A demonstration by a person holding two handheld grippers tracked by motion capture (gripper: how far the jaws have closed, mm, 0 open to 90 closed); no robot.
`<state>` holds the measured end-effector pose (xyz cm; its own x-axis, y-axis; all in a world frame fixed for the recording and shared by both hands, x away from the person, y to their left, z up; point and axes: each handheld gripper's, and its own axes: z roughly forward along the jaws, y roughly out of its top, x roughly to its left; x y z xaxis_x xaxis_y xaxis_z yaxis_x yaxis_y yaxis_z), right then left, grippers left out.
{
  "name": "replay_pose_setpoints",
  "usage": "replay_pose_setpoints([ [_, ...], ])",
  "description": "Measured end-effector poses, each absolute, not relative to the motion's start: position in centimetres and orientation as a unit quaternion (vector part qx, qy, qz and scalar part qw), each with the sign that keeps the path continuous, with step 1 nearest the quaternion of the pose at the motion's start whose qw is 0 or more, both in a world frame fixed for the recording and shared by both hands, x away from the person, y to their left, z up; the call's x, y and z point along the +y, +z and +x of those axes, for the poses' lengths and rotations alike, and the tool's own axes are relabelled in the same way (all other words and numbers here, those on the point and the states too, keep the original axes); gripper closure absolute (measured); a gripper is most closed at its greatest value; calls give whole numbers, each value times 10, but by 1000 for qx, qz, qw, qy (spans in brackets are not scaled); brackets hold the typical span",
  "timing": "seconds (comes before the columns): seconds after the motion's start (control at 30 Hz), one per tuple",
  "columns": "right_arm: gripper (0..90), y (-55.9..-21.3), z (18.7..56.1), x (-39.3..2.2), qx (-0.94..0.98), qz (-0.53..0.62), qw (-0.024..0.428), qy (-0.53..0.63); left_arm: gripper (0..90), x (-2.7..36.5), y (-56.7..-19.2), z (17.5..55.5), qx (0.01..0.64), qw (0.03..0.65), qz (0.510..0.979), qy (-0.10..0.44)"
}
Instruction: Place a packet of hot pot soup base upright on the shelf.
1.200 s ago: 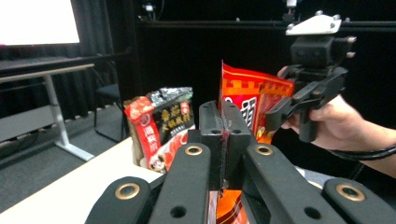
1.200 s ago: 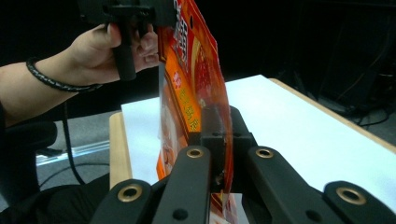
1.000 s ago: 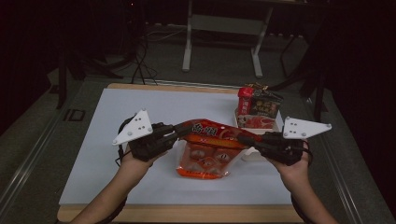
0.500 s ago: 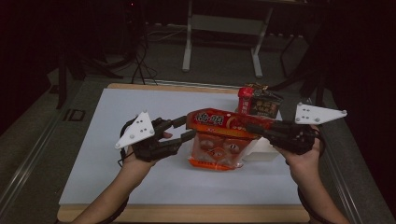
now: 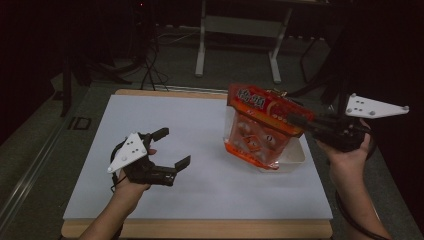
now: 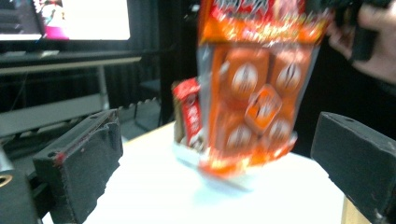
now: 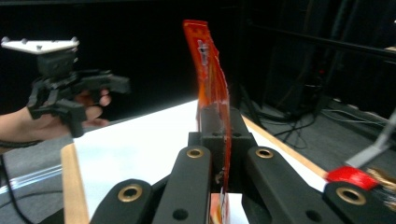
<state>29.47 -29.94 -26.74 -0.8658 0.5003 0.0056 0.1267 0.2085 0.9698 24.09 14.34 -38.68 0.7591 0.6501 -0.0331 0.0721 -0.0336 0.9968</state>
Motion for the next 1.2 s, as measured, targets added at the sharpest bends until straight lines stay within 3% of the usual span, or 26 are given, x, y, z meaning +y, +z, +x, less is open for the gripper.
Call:
replay_pose_setpoints([
  [0.3, 900, -260, 308, -331, 744, 238, 200, 592, 29, 174, -418, 235, 305, 622, 680, 238],
  [1.2, 900, -294, 353, -367, 756, 272, 189, 565, 29, 195, -466, 231, 357, 598, 681, 226],
])
